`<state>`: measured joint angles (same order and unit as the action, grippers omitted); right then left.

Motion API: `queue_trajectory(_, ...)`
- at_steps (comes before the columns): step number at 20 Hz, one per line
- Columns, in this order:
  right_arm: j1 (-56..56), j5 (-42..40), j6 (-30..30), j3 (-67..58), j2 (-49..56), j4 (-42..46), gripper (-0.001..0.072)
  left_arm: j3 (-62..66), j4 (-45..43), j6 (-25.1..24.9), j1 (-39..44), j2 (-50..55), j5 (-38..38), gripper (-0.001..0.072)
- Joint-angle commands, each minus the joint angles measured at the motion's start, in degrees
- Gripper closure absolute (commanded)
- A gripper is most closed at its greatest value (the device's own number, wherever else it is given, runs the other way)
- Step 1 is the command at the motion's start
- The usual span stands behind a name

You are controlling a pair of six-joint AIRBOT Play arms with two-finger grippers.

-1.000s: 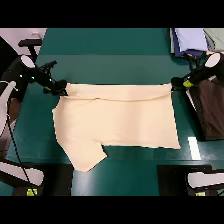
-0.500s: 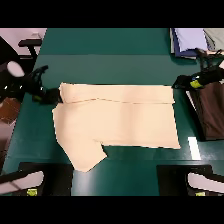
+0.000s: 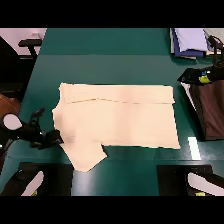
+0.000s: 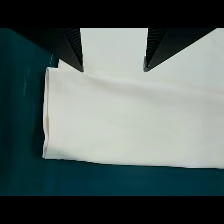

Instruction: Fold the shirts.

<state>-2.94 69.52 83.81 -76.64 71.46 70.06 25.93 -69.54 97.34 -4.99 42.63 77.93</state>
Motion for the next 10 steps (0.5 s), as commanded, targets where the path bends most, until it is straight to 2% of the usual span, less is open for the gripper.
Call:
queue_trajectory(1,-0.09,-0.11,-0.57,0.02,-0.31,-0.04,0.0272,-6.25,3.61,2.10,0.02,-2.86,-2.73,0.0243)
queue_trajectory(3,-0.09,0.07,-0.94,0.02,-0.31,-0.04,0.0271,-7.65,3.72,3.30,0.02,-2.86,-4.81,0.0243)
queue_trajectory(9,-0.09,0.07,-0.96,0.02,-0.31,-0.04,0.0272,-10.75,9.90,2.78,0.02,-2.86,-11.41,0.0247)
queue_trajectory(10,-0.09,0.22,-0.96,0.02,-0.33,-0.04,0.0273,-10.88,11.10,1.60,0.02,-2.86,-11.63,0.0427)
